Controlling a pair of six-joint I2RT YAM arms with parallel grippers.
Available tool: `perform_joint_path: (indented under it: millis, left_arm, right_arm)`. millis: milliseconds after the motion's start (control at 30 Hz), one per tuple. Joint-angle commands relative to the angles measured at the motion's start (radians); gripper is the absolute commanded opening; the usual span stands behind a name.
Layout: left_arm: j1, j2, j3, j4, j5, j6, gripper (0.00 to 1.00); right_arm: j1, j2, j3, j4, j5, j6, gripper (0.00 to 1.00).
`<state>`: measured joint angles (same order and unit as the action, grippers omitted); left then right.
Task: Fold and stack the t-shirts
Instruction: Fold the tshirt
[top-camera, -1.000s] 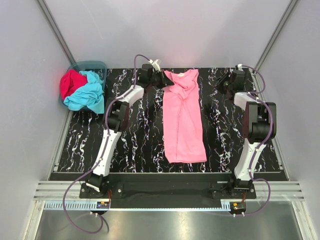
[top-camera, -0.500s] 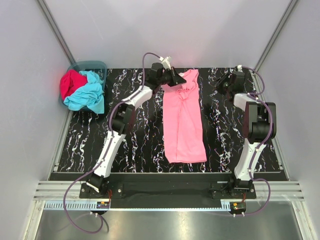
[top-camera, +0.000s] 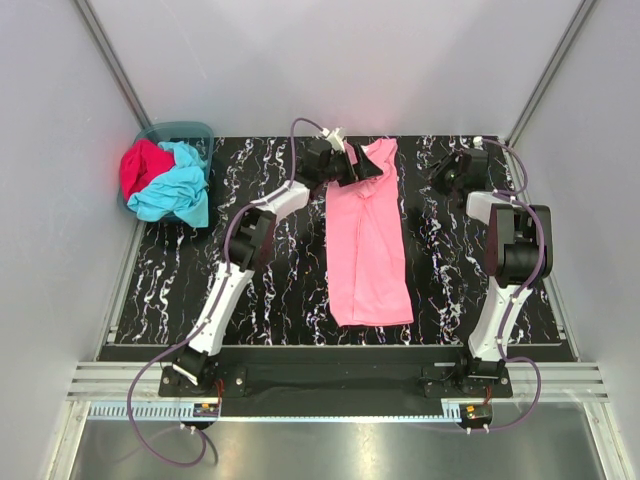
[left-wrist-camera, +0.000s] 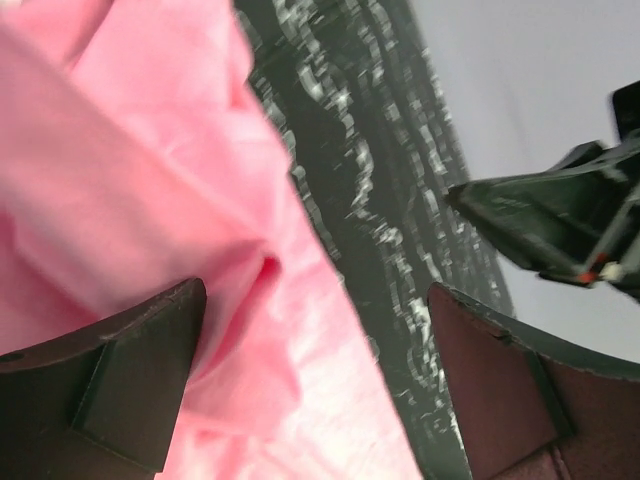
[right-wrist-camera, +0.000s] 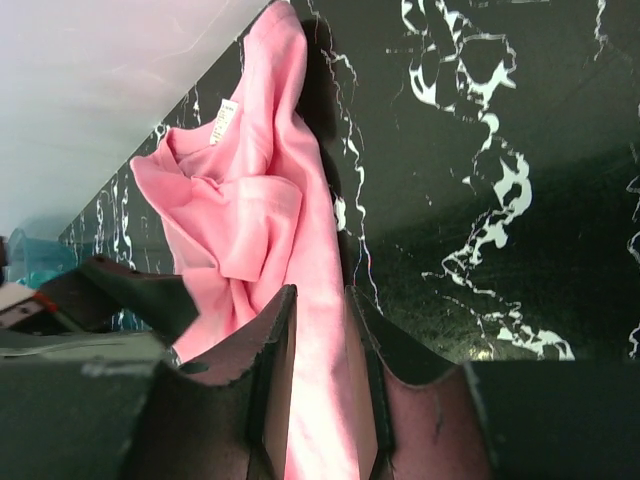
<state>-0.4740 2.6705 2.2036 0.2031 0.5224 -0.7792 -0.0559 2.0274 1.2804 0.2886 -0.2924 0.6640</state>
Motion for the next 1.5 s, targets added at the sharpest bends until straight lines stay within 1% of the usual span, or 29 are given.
perform_joint_path:
  millis: [0, 133, 233, 267, 367, 433, 500, 633, 700, 733, 767, 833, 867, 900, 933, 967, 1000, 1033, 1067, 1100, 1133, 1167, 1200, 1233, 1267, 1300, 1367, 1400, 1467]
  left_arm:
    - [0.005, -0.109, -0.085, 0.071, -0.024, 0.034, 0.99]
    - [0.005, -0.155, -0.105, 0.082, -0.013, 0.018, 0.99]
    - [-0.002, -0.133, -0.035, 0.07, -0.013, -0.029, 0.99]
    - [-0.009, -0.12, 0.028, 0.056, -0.015, -0.046, 0.99]
    - [-0.023, -0.081, 0.091, 0.038, -0.015, -0.087, 0.99]
    - [-0.028, -0.095, 0.078, 0.067, -0.012, -0.104, 0.99]
    - [-0.031, -0.121, 0.03, 0.078, -0.016, -0.091, 0.99]
    - [-0.023, -0.219, -0.076, 0.049, -0.027, -0.008, 0.99]
    - [-0.022, -0.316, -0.203, 0.048, -0.054, 0.014, 0.99]
    - [-0.02, -0.395, -0.32, 0.065, -0.064, 0.02, 0.99]
    - [-0.018, -0.428, -0.384, 0.09, -0.07, 0.02, 0.99]
    - [-0.011, -0.498, -0.503, 0.175, -0.087, 0.002, 0.99]
    - [-0.008, -0.527, -0.612, 0.206, -0.091, -0.011, 0.99]
    - [-0.003, -0.587, -0.661, 0.264, -0.093, -0.025, 0.99]
    - [0.003, -0.616, -0.714, 0.295, -0.091, -0.049, 0.99]
    - [0.005, -0.651, -0.822, 0.332, -0.091, -0.063, 0.99]
    - [0.006, -0.714, -0.878, 0.411, -0.094, -0.072, 0.99]
    - [0.006, -0.751, -0.927, 0.438, -0.097, -0.081, 0.99]
    - [0.006, -0.785, -1.021, 0.455, -0.102, -0.083, 0.99]
    - [0.005, -0.817, -1.073, 0.494, -0.123, -0.086, 0.99]
    - [-0.001, -0.886, -1.123, 0.521, -0.133, -0.1, 0.99]
    - [-0.006, -0.915, -1.225, 0.548, -0.14, -0.104, 0.99]
    - [-0.014, -0.948, -1.275, 0.583, -0.169, -0.11, 0.99]
    - [-0.035, -0.998, -1.324, 0.599, -0.188, -0.117, 0.99]
    - [-0.047, -1.021, -1.419, 0.619, -0.209, -0.12, 0.99]
    - [-0.063, -1.04, -1.464, 0.643, -0.249, -0.12, 0.99]
    - [-0.115, -1.066, -1.566, 0.679, -0.277, -0.124, 0.99]
    - [-0.132, -1.069, -1.599, 0.709, -0.3, -0.126, 0.99]
    - [-0.175, -1.069, -1.677, 0.748, -0.311, -0.126, 0.99]
  right_arm:
    - [-0.007, -0.052, -0.027, 0.069, -0.021, 0.029, 0.33]
    - [-0.002, -0.073, -0.084, 0.121, -0.019, 0.066, 0.32]
    - [0.005, -0.101, -0.121, 0.135, -0.017, 0.078, 0.32]
    - [0.005, -0.116, -0.139, 0.139, -0.019, 0.083, 0.32]
    - [0.005, -0.147, -0.176, 0.153, -0.017, 0.089, 0.32]
    - [0.005, -0.162, -0.196, 0.164, -0.017, 0.092, 0.32]
    - [0.007, -0.18, -0.214, 0.167, -0.019, 0.095, 0.32]
    - [0.008, -0.219, -0.259, 0.195, -0.024, 0.12, 0.32]
    - [0.01, -0.257, -0.288, 0.214, -0.021, 0.144, 0.32]
    - [0.01, -0.283, -0.323, 0.237, -0.017, 0.152, 0.32]
    - [0.011, -0.3, -0.346, 0.251, -0.013, 0.173, 0.31]
    - [0.016, -0.337, -0.416, 0.279, 0.008, 0.192, 0.31]
    - [0.018, -0.375, -0.444, 0.293, 0.024, 0.224, 0.32]
    - [0.019, -0.397, -0.478, 0.341, 0.032, 0.249, 0.32]
    - [0.022, -0.421, -0.551, 0.369, 0.038, 0.273, 0.33]
    - [0.027, -0.47, -0.59, 0.398, 0.044, 0.314, 0.35]
    - [0.033, -0.496, -0.628, 0.427, 0.048, 0.328, 0.36]
    - [0.044, -0.522, -0.689, 0.458, 0.05, 0.333, 0.36]
    - [0.051, -0.585, -0.72, 0.454, 0.058, 0.329, 0.39]
    - [0.051, -0.619, -0.751, 0.442, 0.062, 0.321, 0.4]
    - [0.051, -0.657, -0.809, 0.436, 0.061, 0.313, 0.41]
    - [0.05, -0.729, -0.835, 0.42, 0.064, 0.301, 0.42]
    - [0.05, -0.769, -0.857, 0.397, 0.064, 0.29, 0.43]
    - [0.076, -0.809, -0.893, 0.338, 0.065, 0.283, 0.44]
    - [0.079, -0.882, -0.912, 0.319, 0.058, 0.273, 0.45]
    - [0.079, -0.918, -0.93, 0.304, 0.055, 0.269, 0.47]
    - [0.087, -1.02, -0.948, 0.19, 0.073, 0.255, 0.5]
    - [0.09, -1.048, -0.945, 0.088, 0.073, 0.238, 0.53]
    - [0.093, -1.101, -0.902, -0.07, 0.119, 0.208, 0.55]
